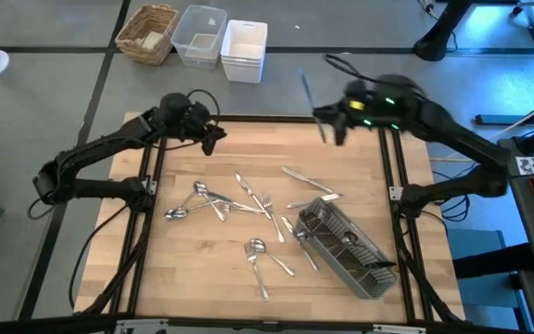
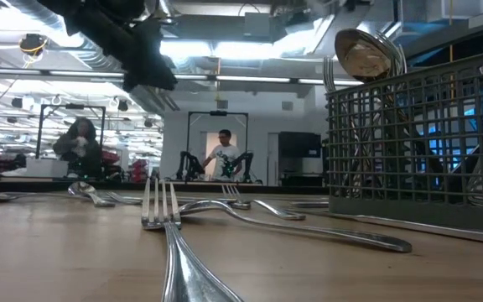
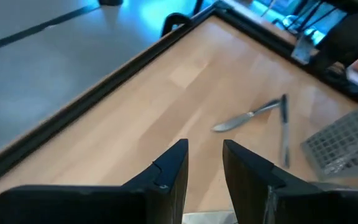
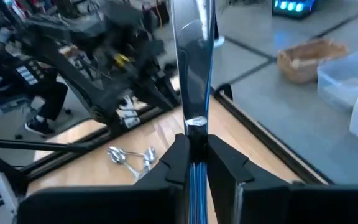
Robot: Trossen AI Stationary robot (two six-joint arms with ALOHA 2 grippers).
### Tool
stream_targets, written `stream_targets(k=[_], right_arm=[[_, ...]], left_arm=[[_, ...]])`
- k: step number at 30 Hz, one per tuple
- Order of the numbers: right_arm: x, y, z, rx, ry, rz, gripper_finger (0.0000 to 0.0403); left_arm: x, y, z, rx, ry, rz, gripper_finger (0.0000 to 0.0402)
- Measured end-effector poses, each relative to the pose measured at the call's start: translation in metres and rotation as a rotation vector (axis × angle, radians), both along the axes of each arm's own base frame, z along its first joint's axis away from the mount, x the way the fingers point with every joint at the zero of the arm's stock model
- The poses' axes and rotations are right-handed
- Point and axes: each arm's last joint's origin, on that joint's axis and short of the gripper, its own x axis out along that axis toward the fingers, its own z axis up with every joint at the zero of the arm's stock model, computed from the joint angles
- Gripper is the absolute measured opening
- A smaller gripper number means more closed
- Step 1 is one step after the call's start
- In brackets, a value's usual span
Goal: Sort silverware
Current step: Put the silver table knife into the gray silverware basket
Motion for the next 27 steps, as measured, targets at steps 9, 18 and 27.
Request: stream_targets(k=[9,18,27], right_arm=[[-0.058,0.089,0.020,0.014,-0.050,0.092,0.0037],[-0.080,0.169,0.013,0.001,-0.014,0.384,0.0037],[-0.114,0.235,-0.036,-0.061,-0.006,0.331,0.0037]], left_arm=[[0.030,-0.029,0.002,-0.028,-0.205,-0.098,0.0092],[0.053,-0.077,0.012,-0.114,-0.354,-0.060,0.0092],[0.061,-0.137,0.011,-0.175,-0.374,-0.040,0.0092]])
